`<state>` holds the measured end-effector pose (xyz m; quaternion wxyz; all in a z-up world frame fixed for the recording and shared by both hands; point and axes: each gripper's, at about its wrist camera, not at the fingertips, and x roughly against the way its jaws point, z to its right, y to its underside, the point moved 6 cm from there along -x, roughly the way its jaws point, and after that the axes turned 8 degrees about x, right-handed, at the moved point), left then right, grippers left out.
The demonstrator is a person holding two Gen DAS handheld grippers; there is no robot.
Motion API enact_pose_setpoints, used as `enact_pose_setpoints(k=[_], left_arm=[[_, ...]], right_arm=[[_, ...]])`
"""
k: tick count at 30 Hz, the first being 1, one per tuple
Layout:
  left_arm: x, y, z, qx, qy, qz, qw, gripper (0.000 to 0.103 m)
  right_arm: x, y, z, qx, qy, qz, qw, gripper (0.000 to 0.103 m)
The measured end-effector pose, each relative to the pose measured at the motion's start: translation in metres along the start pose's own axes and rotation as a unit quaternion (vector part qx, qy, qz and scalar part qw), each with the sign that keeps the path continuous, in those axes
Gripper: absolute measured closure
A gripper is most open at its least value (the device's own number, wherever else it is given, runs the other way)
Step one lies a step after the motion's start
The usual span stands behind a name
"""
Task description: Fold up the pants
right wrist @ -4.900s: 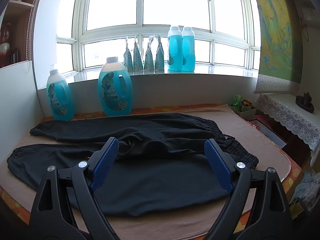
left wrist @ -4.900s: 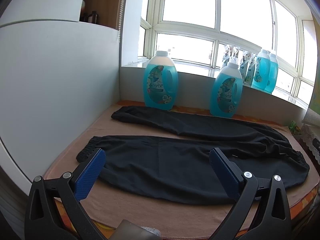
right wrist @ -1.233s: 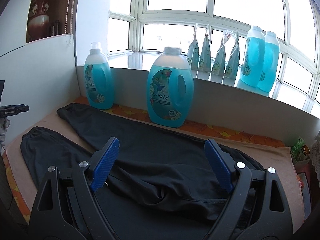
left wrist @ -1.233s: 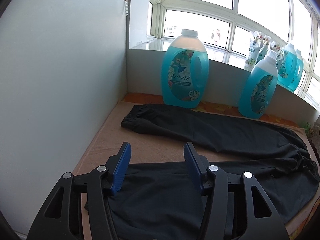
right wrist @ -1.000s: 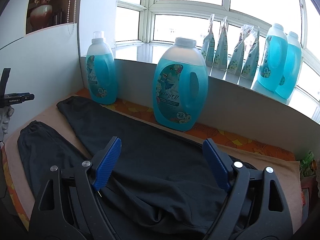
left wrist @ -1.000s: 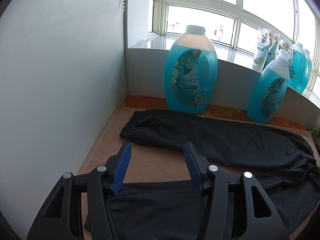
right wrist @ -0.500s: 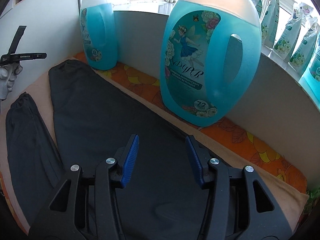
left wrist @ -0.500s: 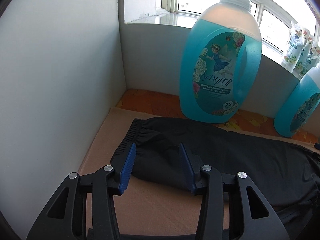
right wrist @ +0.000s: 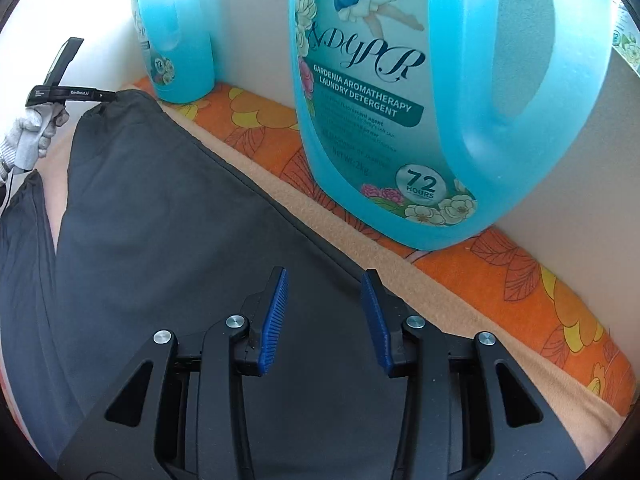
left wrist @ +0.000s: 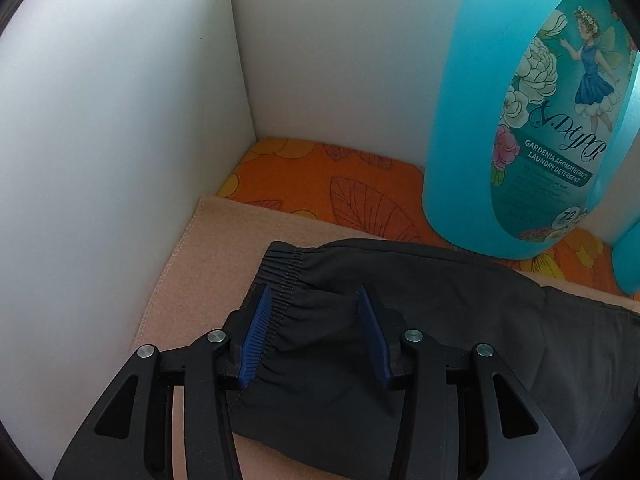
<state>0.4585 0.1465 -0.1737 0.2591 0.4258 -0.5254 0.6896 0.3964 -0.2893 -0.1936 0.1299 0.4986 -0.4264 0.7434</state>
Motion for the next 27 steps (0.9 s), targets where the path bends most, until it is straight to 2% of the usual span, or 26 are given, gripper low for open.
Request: enact_pose_setpoints(k=[8, 11, 15, 16, 19, 21, 22, 27], left_arm=[[-0.012, -0.004, 0.001, 0.003, -0.002, 0.006, 1.0000, 0.060], [-0.014, -0.005, 0.003, -0.010, -0.014, 0.010, 0.9998, 0.060], [-0.017, -0.010, 0.000, 0.002, -0.015, 0.008, 0.9999, 0.059], [-0.017, -0.010, -0.001, 0.003, -0.017, 0.008, 0.9998, 0.059], [-0.020, -0.007, 0.004, -0.021, -0.030, 0.017, 0.9992, 0.059], [-0.017, -0.005, 0.010, -0.040, -0.036, 0.027, 0.9982, 0.080], [-0.016, -0.005, 0.009, -0.038, -0.040, 0.027, 0.9981, 0.081], [-0.004, -0.010, 0.002, -0.003, -0.004, 0.032, 0.9995, 0.094]], right_arm=[[-0.021, -0.002, 0.006, 0.013, 0.008, -0.007, 1.000, 0.062], [-0.019, 0.000, 0.007, 0.015, 0.006, 0.000, 1.000, 0.062], [-0.018, 0.001, 0.006, 0.015, 0.011, 0.006, 1.000, 0.062], [-0.017, 0.002, 0.005, 0.016, 0.012, 0.008, 1.000, 0.064], [-0.008, 0.009, -0.003, 0.024, 0.015, 0.013, 1.000, 0.085], [-0.007, 0.008, -0.011, 0.037, 0.026, 0.012, 0.999, 0.094], [-0.006, 0.008, -0.014, 0.039, 0.035, 0.011, 0.999, 0.096], [0.004, 0.008, -0.024, 0.036, 0.045, 0.016, 0.998, 0.100]])
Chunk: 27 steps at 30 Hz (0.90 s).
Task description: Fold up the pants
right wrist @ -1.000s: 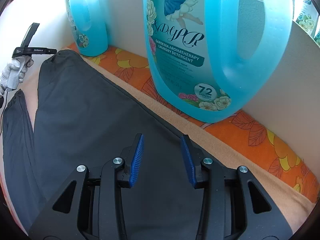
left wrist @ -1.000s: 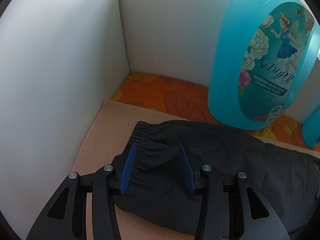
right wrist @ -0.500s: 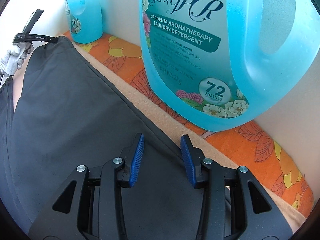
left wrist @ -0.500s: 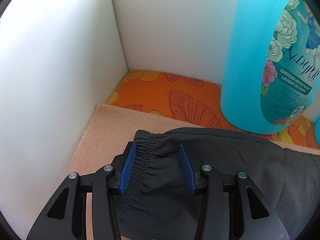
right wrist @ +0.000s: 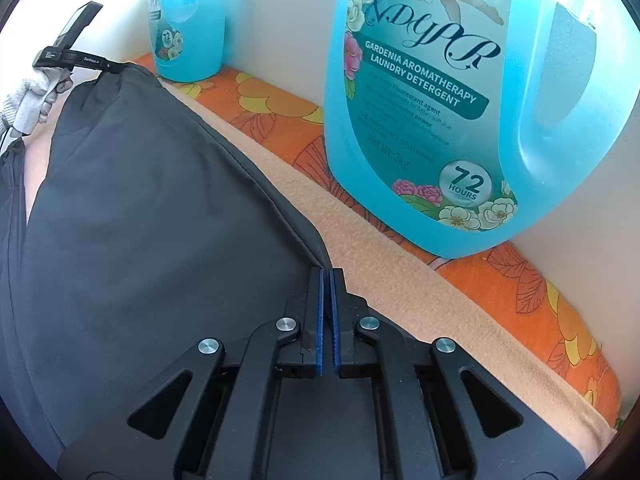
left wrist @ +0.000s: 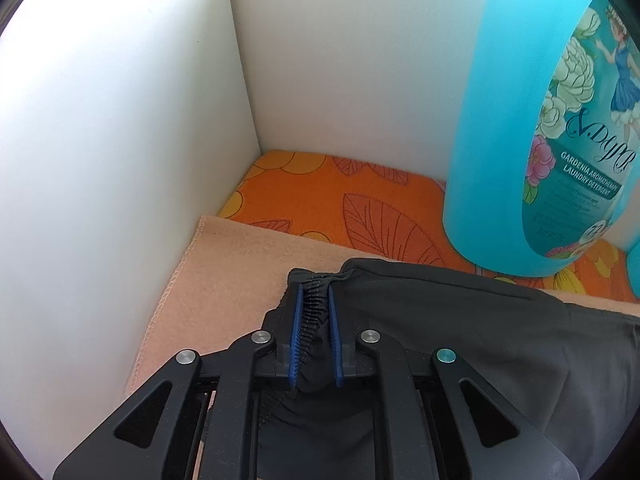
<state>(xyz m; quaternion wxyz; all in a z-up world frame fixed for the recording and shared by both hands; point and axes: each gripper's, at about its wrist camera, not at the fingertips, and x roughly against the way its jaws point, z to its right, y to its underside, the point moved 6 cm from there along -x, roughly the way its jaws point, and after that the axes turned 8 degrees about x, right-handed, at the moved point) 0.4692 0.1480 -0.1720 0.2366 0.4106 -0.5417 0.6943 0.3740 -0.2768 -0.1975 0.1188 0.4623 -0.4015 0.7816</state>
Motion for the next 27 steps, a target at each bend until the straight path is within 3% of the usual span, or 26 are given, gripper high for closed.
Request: enact_pose_setpoints(k=[13, 20, 27], left_arm=[[0.058, 0.003, -0.018, 0.034, 0.053, 0.056, 0.9964, 0.098], [0.111, 0.019, -0.034, 0.034, 0.073, 0.092, 0.9925, 0.098], [0.153, 0.045, -0.063, 0.041, 0.094, 0.115, 0.9881, 0.098]], right_arm=[[0.083, -0.003, -0.024, -0.005, 0.031, 0.051, 0.998, 0.101], [0.138, 0.000, -0.049, -0.001, 0.051, 0.082, 0.995, 0.101], [0.195, 0.015, -0.092, -0.003, 0.044, 0.104, 0.994, 0.101]])
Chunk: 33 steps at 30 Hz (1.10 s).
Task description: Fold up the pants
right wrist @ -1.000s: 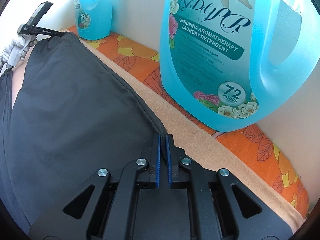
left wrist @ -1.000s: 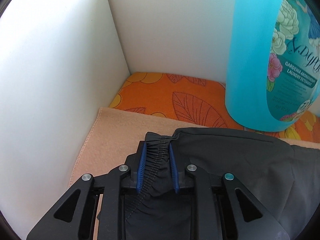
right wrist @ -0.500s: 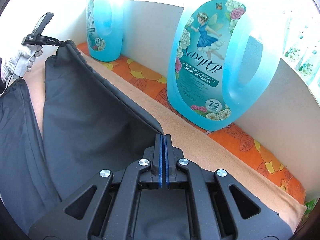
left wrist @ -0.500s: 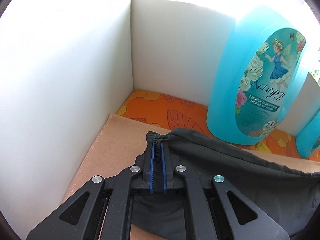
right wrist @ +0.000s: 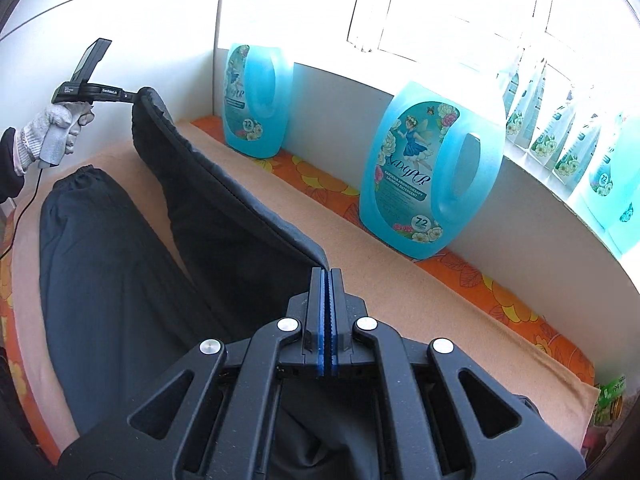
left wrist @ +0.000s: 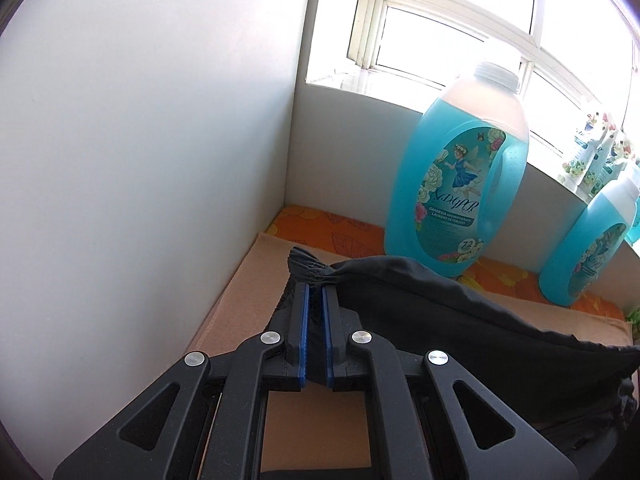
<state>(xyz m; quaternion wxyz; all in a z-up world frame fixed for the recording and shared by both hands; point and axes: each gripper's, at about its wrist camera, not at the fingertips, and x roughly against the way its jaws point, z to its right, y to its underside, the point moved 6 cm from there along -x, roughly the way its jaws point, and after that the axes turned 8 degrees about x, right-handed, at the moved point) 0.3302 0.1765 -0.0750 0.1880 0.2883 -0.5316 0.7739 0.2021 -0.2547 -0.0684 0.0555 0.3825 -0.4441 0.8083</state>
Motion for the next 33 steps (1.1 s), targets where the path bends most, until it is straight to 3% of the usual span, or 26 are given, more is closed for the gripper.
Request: enact_pose_setpoints(k=[11, 22, 28, 29, 31, 32, 33], left_arm=[[0.071, 0.062, -0.050, 0.016, 0.025, 0.006, 0.9995, 0.098], [0.098, 0.133, -0.086, 0.033, 0.025, -0.035, 0.9985, 0.099], [0.104, 0.148, -0.088, 0.034, 0.034, -0.063, 0.9968, 0.098], [0.103, 0.146, -0.087, 0.036, 0.030, -0.063, 0.9969, 0.097], [0.100, 0.143, -0.085, 0.042, 0.032, -0.069, 0.9962, 0.078], [0.097, 0.141, -0.085, 0.046, 0.033, -0.071, 0.9958, 0.062], [0.095, 0.140, -0.084, 0.049, 0.035, -0.077, 0.9952, 0.055]], right_arm=[[0.074, 0.044, -0.083, -0.010, -0.038, -0.001, 0.999, 0.101], [0.086, 0.113, -0.126, -0.050, -0.065, -0.046, 0.996, 0.101], [0.079, 0.134, -0.142, -0.045, -0.064, -0.070, 0.995, 0.101], [0.078, 0.135, -0.144, -0.045, -0.065, -0.070, 0.994, 0.101], [0.079, 0.135, -0.147, -0.045, -0.066, -0.069, 0.994, 0.101], [0.079, 0.135, -0.148, -0.043, -0.064, -0.068, 0.995, 0.101], [0.080, 0.135, -0.148, -0.041, -0.063, -0.067, 0.995, 0.101]])
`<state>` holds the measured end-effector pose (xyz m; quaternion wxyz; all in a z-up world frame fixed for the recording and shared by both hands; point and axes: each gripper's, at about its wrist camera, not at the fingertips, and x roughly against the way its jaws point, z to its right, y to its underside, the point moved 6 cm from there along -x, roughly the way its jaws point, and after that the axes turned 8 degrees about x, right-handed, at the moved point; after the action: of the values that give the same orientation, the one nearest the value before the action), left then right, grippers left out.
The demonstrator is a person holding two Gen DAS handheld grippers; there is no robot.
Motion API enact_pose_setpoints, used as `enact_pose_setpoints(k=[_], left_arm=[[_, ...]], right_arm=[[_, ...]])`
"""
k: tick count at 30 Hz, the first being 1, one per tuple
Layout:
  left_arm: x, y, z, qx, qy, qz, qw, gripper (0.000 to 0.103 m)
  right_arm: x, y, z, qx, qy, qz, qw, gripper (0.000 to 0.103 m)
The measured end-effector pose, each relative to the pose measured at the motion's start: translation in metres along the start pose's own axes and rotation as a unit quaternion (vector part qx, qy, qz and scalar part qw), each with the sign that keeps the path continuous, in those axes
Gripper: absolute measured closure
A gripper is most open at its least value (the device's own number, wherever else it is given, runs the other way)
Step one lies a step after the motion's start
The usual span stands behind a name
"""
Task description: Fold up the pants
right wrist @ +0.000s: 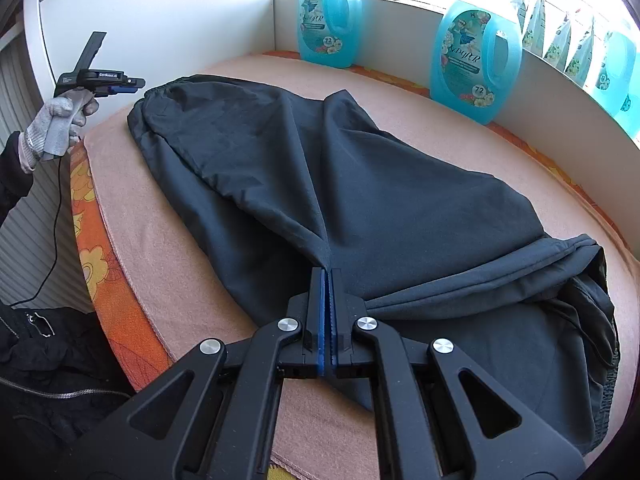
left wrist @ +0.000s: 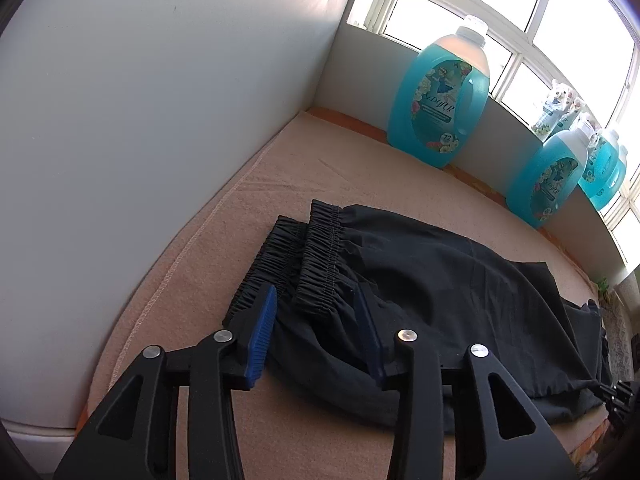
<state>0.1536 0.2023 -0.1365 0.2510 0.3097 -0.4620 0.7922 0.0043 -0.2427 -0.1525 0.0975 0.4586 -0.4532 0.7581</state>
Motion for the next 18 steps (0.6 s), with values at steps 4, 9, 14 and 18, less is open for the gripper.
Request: enact_pose_setpoints(k=[4, 9, 14, 18], left_arm=[[-0.017, -0.003, 0.003, -0.006, -0.013, -0.011, 0.9998, 0.055], [-0.042, 0.000, 0.000, -0.011, -0.036, -0.029, 0.9989, 0.056], [-0.045, 0.005, 0.003, -0.036, -0.061, -0.011, 0.9974, 0.095], [-0.033, -0.003, 0.004, -0.034, -0.057, 0.009, 0.9978, 0.096]], right_arm=[[0.002, 0.000, 0.000, -0.004, 0.001, 0.006, 1.000, 0.101], [0.001, 0.002, 0.000, -0.010, 0.002, 0.006, 1.000, 0.101], [0.000, 0.001, 0.001, -0.010, 0.006, 0.008, 1.000, 0.101], [0.000, -0.001, 0.005, -0.011, 0.009, 0.012, 1.000, 0.101]])
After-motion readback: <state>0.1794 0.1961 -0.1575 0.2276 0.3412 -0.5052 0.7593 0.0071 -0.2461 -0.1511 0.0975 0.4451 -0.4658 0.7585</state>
